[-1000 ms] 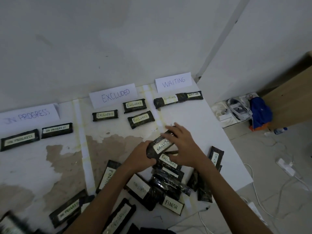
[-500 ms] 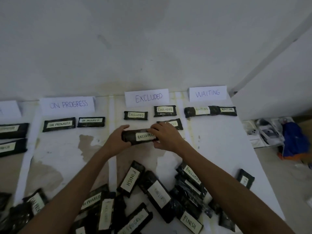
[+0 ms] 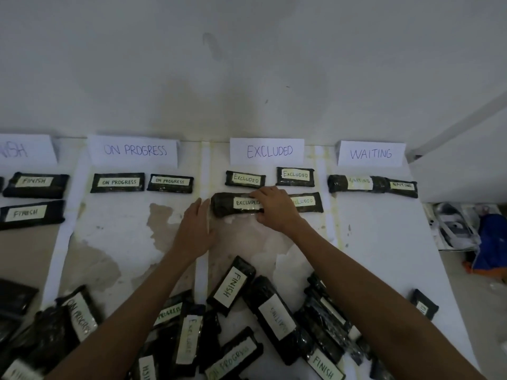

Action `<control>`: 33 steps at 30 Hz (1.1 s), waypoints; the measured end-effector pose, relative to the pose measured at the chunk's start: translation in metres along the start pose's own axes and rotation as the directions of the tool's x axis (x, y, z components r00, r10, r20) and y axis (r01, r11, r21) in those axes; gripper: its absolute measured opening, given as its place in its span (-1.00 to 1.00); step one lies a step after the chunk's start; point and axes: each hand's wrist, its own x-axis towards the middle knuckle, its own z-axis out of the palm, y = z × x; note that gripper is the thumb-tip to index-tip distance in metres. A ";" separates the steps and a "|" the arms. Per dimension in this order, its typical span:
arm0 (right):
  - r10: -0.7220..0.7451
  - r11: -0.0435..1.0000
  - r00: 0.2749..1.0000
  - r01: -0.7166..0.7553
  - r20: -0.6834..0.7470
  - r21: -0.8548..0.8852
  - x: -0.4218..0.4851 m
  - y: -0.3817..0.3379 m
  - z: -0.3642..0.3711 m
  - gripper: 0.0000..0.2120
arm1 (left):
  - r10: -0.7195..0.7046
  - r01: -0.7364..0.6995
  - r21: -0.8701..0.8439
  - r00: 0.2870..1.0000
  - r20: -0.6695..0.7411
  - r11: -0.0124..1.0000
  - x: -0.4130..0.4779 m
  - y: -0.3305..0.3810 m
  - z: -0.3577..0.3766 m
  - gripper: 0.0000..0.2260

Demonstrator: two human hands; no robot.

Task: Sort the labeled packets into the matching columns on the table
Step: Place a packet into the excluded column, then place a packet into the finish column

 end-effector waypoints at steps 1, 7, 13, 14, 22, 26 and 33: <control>-0.008 1.000 1.000 0.008 -0.011 -0.009 -0.001 0.000 0.000 -0.47 | 0.009 -0.009 -0.001 1.000 -0.004 1.000 -0.005 -0.001 0.000 -0.35; -0.125 0.988 0.983 0.110 0.135 0.108 -0.037 -0.043 -0.006 -0.54 | 0.012 -0.011 0.067 1.000 -0.013 0.998 -0.053 -0.015 0.001 -0.39; -0.230 0.951 0.852 0.299 0.470 -0.077 -0.080 -0.098 0.013 -0.47 | 0.012 -0.025 0.160 0.997 0.082 0.987 -0.091 -0.028 0.003 -0.40; -0.227 0.937 0.849 0.324 0.477 -0.130 -0.082 -0.104 0.013 -0.48 | 0.025 -0.038 0.160 0.996 0.086 0.986 -0.094 -0.028 0.001 -0.41; -0.160 0.898 0.897 0.305 0.411 -0.317 -0.079 -0.130 -0.013 -0.72 | 0.005 -0.006 -0.010 1.000 -0.023 1.000 -0.114 -0.026 -0.026 -0.45; -0.032 0.995 0.962 0.056 0.270 -0.083 -0.082 -0.133 -0.030 -0.86 | 0.000 -0.010 -0.130 0.997 -0.075 0.991 -0.131 -0.026 -0.039 -0.53; 0.336 0.679 0.919 -0.389 0.208 0.623 -0.094 -0.153 -0.026 -0.71 | -0.017 0.015 -0.310 1.000 -0.004 0.951 -0.150 -0.007 -0.044 -0.55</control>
